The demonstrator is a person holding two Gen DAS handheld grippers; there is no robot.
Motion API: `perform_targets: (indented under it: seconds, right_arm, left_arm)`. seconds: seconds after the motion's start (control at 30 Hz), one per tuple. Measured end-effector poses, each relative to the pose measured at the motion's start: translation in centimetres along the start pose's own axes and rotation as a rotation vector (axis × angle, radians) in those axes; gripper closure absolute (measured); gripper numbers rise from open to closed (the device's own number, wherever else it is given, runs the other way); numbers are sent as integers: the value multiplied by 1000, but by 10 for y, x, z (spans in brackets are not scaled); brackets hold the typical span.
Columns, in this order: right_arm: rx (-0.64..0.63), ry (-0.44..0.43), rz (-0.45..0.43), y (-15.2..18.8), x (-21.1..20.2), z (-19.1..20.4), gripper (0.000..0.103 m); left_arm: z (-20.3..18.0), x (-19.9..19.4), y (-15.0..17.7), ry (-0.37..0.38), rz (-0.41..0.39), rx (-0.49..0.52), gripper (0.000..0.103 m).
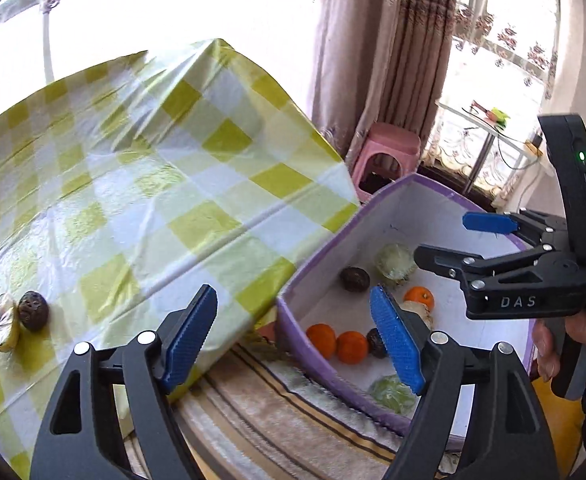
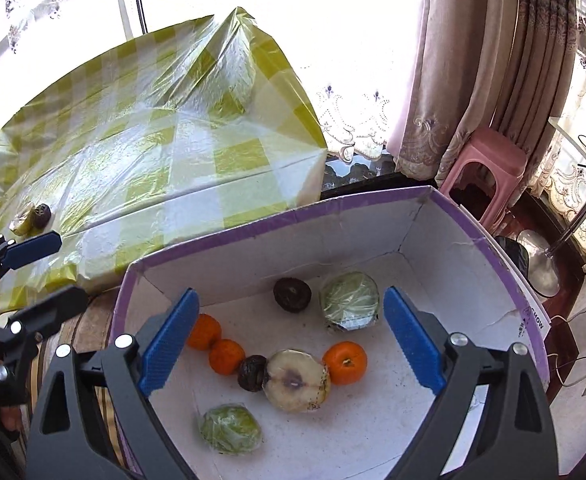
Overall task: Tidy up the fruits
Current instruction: 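Move both tools back over the tablecloth toward the last two fruits, then grasp the bagged pale fruit with the left tool while the right tool grasps the dark fruit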
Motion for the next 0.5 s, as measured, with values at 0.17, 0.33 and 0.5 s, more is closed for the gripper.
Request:
perform_targets:
  seconds: [0.17, 0.33, 0.5]
  right_arm:
    - [-19, -83, -24, -5, 5, 38, 9]
    - [-41, -168, -27, -8, 15, 87, 9]
    - [-62, -240, -26, -9, 24, 138, 9]
  left_arm:
    - [60, -31, -12, -119, -54, -98, 18]
    - [135, -54, -4, -251, -53, -210, 17]
    - [200, -57, 15, -359, -13, -308, 17]
Point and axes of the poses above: each gripper's, at about its wrist camera, not at the fingertips, and x roughly the way its jaws point, z to its left, y to its underside, the point moved 2 cm from there along x, roughly the way its jaws point, and after that the axes turned 8 degrees about -z, right-handed, at the moved point
